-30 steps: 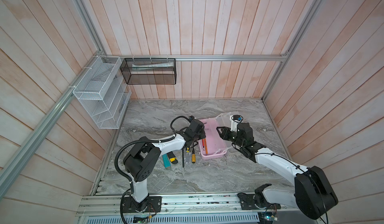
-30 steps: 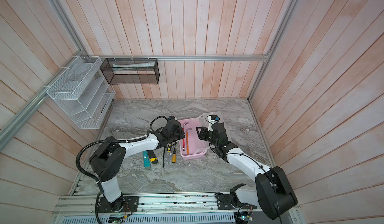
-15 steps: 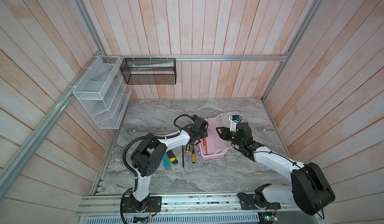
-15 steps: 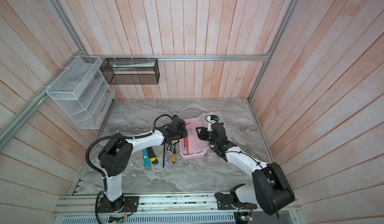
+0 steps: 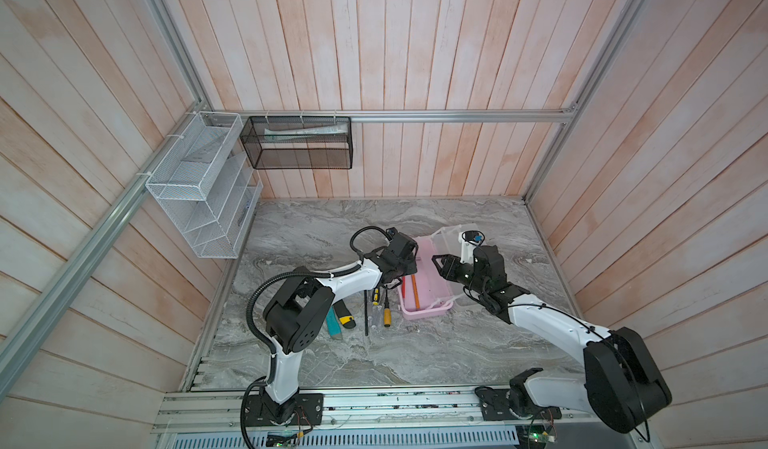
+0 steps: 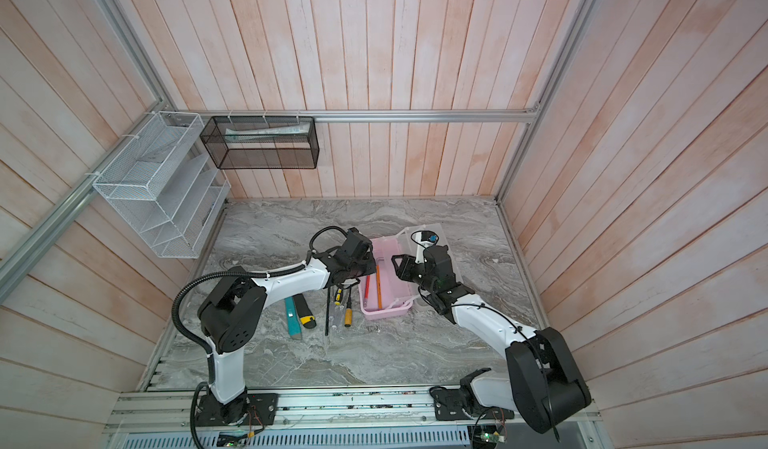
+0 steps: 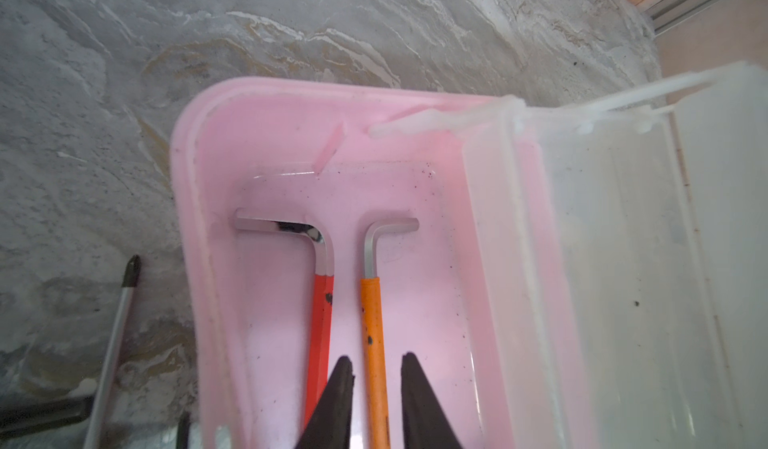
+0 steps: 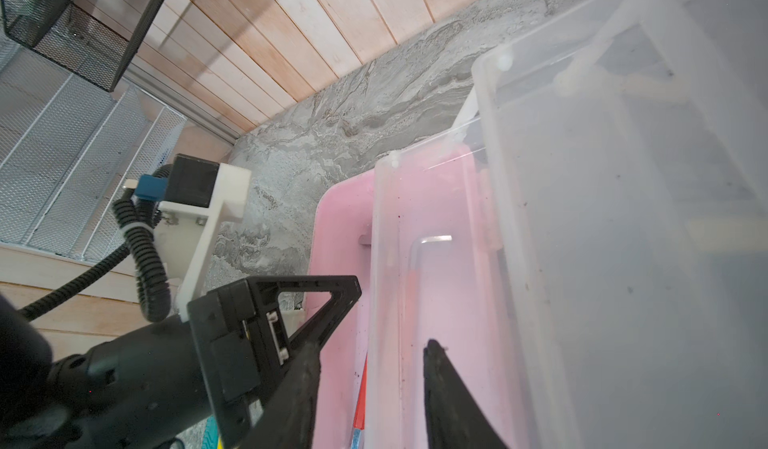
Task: Pack the tool kit
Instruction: 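Open the left gripper and move it back over the black hex key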
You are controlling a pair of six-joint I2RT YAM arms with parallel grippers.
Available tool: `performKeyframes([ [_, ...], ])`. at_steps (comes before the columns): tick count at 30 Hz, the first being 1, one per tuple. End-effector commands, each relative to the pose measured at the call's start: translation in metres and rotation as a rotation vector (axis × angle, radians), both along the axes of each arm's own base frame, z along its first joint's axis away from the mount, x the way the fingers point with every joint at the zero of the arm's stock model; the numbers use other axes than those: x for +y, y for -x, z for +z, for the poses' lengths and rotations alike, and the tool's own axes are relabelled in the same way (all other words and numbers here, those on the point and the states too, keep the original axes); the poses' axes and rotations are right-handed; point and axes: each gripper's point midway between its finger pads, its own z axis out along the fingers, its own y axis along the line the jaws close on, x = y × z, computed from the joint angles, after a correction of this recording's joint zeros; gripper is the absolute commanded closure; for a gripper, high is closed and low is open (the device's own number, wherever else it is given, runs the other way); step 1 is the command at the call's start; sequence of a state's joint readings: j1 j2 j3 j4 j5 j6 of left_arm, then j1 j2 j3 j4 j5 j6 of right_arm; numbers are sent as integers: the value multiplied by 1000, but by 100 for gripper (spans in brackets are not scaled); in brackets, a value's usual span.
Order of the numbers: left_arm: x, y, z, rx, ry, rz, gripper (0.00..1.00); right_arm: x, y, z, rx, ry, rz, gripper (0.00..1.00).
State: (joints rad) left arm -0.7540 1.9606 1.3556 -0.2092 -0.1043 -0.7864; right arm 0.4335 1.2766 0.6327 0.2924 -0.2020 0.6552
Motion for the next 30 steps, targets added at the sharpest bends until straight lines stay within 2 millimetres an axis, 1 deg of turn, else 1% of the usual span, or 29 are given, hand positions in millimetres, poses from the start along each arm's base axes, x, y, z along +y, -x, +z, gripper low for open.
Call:
performKeyframes([
  [1, -1, 3, 46, -103, 32, -32, 76, -2, 3, 21, -38, -23, 4, 59],
  [5, 22, 18, 80, -176, 26, 0, 73, -3, 6, 33, -55, -4, 0, 58],
  [8, 45, 36, 95, -202, 26, 16, 69, -3, 7, 39, -63, 29, -9, 57],
  [12, 69, 56, 97, -188, -31, 13, 62, 4, 8, 44, -56, 76, 7, 57],
  [14, 80, 64, 95, -178, -63, 7, 56, 9, 10, 45, -57, 113, 21, 55],
  [17, 92, 70, 92, -170, -104, 3, 50, 14, 10, 45, -66, 157, 35, 52],
  [19, 102, 68, 89, -161, -124, 17, 48, 18, 9, 47, -71, 181, 44, 51],
  [20, 106, 66, 86, -154, -125, 21, 46, 21, 9, 47, -66, 191, 51, 51],
  [23, 116, 57, 83, -133, -81, 23, 41, 30, 7, 50, -75, 194, 77, 53],
  [26, 132, 44, 76, -75, -102, 49, 40, 36, -1, 47, -18, 210, 74, 53],
  [28, 136, 40, 71, -54, -143, 44, 41, 42, -5, 45, 7, 223, 87, 52],
  [30, 133, 36, 63, -46, -151, 22, 41, 45, -6, 41, 15, 220, 99, 51],
])
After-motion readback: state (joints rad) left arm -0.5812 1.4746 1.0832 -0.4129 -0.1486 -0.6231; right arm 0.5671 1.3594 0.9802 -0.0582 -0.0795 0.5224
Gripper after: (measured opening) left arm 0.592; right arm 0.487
